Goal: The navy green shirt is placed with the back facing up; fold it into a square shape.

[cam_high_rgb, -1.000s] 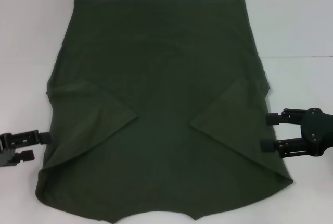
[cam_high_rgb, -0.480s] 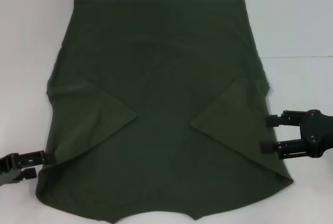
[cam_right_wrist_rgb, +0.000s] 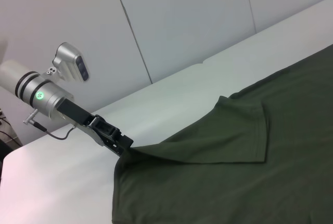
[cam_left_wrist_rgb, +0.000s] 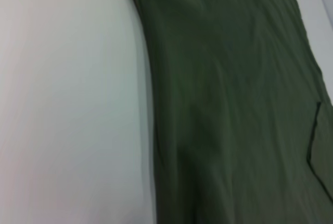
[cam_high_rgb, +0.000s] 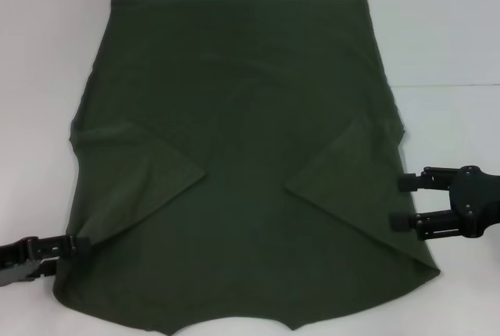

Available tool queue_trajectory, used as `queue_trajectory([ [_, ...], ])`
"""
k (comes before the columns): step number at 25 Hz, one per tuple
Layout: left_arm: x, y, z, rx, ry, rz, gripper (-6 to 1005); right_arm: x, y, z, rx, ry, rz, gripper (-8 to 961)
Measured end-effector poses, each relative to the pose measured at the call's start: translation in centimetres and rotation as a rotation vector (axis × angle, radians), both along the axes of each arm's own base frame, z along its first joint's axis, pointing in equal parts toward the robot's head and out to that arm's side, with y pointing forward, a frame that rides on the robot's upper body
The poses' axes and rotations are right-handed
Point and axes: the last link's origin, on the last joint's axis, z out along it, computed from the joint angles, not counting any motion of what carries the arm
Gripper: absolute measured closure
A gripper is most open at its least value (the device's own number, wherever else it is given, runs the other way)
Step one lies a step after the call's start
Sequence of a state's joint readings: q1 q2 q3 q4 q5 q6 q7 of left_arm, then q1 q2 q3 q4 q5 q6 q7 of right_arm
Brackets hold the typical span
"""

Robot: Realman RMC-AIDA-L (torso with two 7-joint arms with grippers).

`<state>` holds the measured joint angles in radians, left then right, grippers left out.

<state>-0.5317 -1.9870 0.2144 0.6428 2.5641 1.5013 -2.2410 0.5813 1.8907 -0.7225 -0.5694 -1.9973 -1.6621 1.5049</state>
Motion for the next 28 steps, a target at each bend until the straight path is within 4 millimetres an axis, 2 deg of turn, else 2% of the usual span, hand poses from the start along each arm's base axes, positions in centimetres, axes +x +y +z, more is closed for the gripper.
queue_trajectory([
  [12,-0.08,0.20,-0.10,0.002,0.012,0.009,87,0.00,-0.04,-0.03,-0.002,0.002,0.000,41],
  [18,-0.10,0.13,-0.16,0.000,0.011,0.012,245,-0.04,-0.04,-0.05,-0.003,0.002,0.001,43],
  [20,-0.12,0.10,-0.19,0.000,0.009,0.014,471,-0.05,-0.06,-0.08,-0.004,0.003,0.001,44],
  [28,-0.22,0.11,-0.21,0.004,0.008,0.029,525,-0.10,-0.10,-0.16,-0.006,0.006,0.002,47],
])
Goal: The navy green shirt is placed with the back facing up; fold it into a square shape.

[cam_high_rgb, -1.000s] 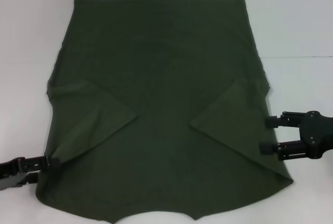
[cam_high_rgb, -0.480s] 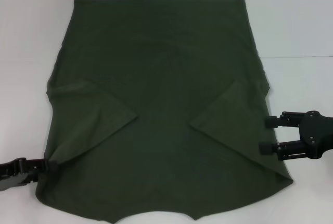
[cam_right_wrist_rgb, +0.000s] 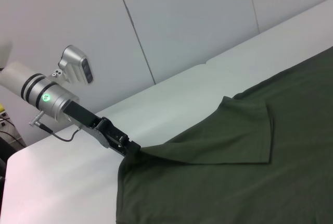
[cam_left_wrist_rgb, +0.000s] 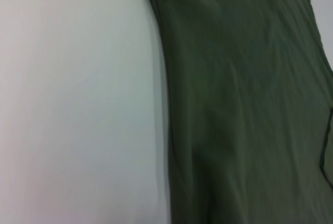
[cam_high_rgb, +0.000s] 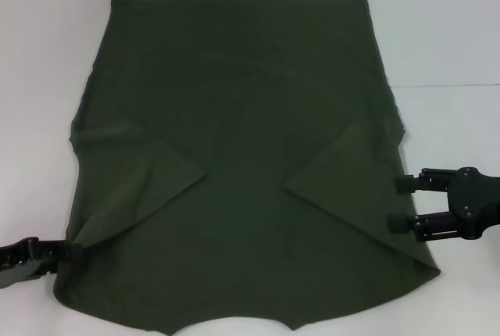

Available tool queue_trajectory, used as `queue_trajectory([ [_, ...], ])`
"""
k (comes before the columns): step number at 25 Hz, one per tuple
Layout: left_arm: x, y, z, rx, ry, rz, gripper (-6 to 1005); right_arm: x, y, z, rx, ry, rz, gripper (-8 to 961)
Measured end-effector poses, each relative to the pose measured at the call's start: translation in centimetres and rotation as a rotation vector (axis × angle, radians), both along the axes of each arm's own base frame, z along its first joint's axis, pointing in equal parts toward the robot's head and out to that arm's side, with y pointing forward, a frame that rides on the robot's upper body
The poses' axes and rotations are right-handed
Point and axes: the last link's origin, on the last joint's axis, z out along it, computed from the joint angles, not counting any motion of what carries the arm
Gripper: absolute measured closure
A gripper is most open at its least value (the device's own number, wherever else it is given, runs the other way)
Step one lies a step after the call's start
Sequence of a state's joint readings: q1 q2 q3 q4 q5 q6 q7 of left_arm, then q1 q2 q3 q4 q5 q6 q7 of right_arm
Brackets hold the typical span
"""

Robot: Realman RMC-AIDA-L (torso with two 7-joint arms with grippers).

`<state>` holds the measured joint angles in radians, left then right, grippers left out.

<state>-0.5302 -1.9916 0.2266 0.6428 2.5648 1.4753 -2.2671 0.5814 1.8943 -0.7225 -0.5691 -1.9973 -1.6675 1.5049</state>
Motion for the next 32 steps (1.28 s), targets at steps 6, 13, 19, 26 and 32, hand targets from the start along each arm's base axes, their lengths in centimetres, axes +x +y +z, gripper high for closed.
queue_trajectory([
  [6,-0.6,0.1,0.0,0.016,0.005,0.077,536,0.0,-0.1,-0.1,-0.004,0.004,-0.001,50],
  [13,-0.6,0.1,-0.1,0.013,0.006,0.076,708,0.1,-0.3,-0.3,-0.008,0.007,-0.010,53],
  [19,-0.5,0.0,-0.1,0.009,-0.003,0.075,924,0.1,-0.2,-0.3,-0.014,0.015,-0.036,55],
  [26,-0.2,0.2,0.2,0.008,-0.005,0.056,971,-0.3,0.7,-0.2,-0.036,0.052,-0.175,58],
  [32,0.0,0.5,0.4,0.018,-0.008,0.050,971,-0.4,2.3,0.4,-0.111,0.052,-0.441,60],
])
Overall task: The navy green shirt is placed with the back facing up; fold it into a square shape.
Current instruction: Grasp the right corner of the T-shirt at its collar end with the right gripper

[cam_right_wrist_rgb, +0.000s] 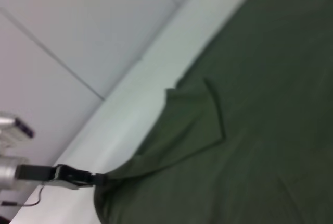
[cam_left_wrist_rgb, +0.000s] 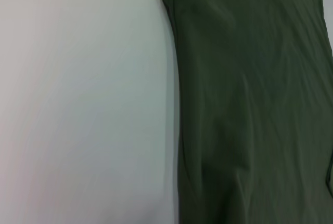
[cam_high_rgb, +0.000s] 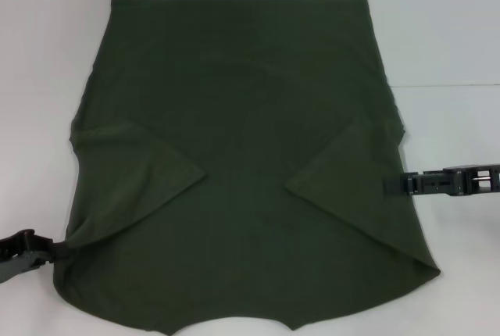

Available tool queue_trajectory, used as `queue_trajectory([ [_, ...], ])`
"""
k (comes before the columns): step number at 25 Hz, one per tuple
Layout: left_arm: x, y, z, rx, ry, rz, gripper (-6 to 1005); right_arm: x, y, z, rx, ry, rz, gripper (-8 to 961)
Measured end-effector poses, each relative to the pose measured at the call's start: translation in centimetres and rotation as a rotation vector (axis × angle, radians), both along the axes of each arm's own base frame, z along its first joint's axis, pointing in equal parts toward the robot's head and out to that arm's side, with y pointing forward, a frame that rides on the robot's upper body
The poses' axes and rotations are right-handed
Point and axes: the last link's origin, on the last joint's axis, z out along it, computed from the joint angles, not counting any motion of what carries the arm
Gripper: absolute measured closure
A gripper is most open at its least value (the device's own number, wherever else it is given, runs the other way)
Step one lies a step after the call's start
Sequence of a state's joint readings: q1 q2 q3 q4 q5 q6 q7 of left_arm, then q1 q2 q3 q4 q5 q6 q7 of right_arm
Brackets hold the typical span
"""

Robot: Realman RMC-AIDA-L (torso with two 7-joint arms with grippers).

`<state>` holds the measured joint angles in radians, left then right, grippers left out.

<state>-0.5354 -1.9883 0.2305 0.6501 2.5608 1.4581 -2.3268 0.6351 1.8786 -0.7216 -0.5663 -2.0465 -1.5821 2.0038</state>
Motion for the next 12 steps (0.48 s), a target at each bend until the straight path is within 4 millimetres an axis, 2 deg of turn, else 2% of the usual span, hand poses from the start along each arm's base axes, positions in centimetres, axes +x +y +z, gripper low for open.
queue_trajectory([
  [8,0.3,0.6,0.2,0.007,0.010,-0.017,972,1.2,1.3,2.2,-0.100,-0.074,-0.362,64],
  [12,0.5,0.8,0.3,0.026,0.005,-0.032,972,1.8,1.0,2.9,-0.119,-0.079,-0.435,65],
])
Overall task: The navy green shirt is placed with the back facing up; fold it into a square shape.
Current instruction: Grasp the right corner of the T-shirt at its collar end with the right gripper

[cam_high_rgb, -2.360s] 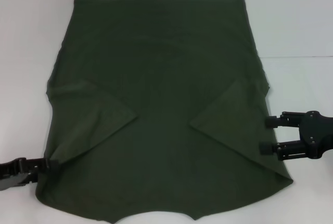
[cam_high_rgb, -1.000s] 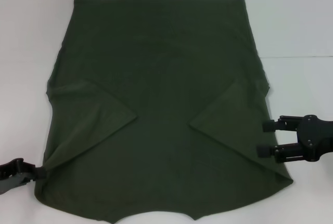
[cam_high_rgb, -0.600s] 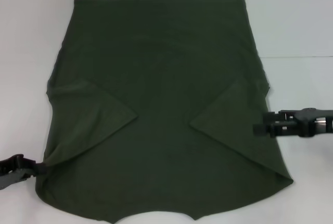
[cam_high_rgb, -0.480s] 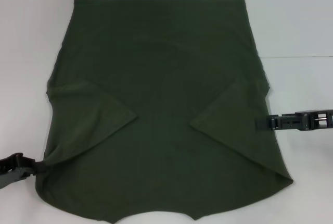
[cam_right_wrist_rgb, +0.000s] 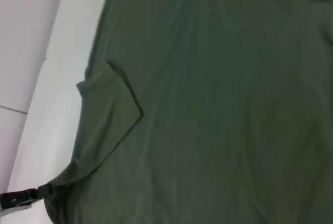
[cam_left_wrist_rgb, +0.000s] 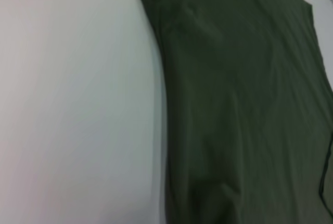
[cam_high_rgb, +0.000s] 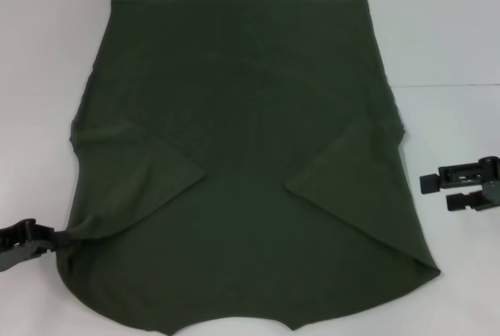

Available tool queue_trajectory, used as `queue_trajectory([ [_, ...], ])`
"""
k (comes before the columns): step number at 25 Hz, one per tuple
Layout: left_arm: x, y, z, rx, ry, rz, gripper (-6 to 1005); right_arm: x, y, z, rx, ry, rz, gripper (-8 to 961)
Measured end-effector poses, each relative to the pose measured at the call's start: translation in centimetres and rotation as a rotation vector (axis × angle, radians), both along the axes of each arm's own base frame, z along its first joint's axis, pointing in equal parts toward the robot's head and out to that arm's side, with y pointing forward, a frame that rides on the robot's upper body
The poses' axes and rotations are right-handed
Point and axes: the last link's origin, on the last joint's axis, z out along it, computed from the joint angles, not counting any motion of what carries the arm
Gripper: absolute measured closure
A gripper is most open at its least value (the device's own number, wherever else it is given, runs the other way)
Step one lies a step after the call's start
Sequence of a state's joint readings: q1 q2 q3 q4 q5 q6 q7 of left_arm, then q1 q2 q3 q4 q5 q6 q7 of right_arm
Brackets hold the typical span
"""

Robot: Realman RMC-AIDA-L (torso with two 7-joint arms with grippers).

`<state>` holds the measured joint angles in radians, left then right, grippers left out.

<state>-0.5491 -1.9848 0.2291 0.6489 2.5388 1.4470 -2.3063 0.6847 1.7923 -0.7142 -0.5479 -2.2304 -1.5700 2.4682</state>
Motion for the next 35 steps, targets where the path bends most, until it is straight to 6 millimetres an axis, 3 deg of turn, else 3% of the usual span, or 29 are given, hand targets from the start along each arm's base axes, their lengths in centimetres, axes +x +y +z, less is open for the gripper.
queue_trajectory([
  [10,0.5,0.6,0.0,0.016,0.003,-0.035,972,3.2,-2.7,-1.3,-0.052,0.050,-0.200,69],
  [16,0.6,0.8,-0.2,0.024,0.010,-0.046,972,4.1,-2.9,-2.2,-0.049,0.020,-0.244,72],
  [35,0.7,0.8,-0.5,0.026,0.004,-0.056,971,3.9,-2.5,-4.4,-0.052,-0.020,-0.254,79],
])
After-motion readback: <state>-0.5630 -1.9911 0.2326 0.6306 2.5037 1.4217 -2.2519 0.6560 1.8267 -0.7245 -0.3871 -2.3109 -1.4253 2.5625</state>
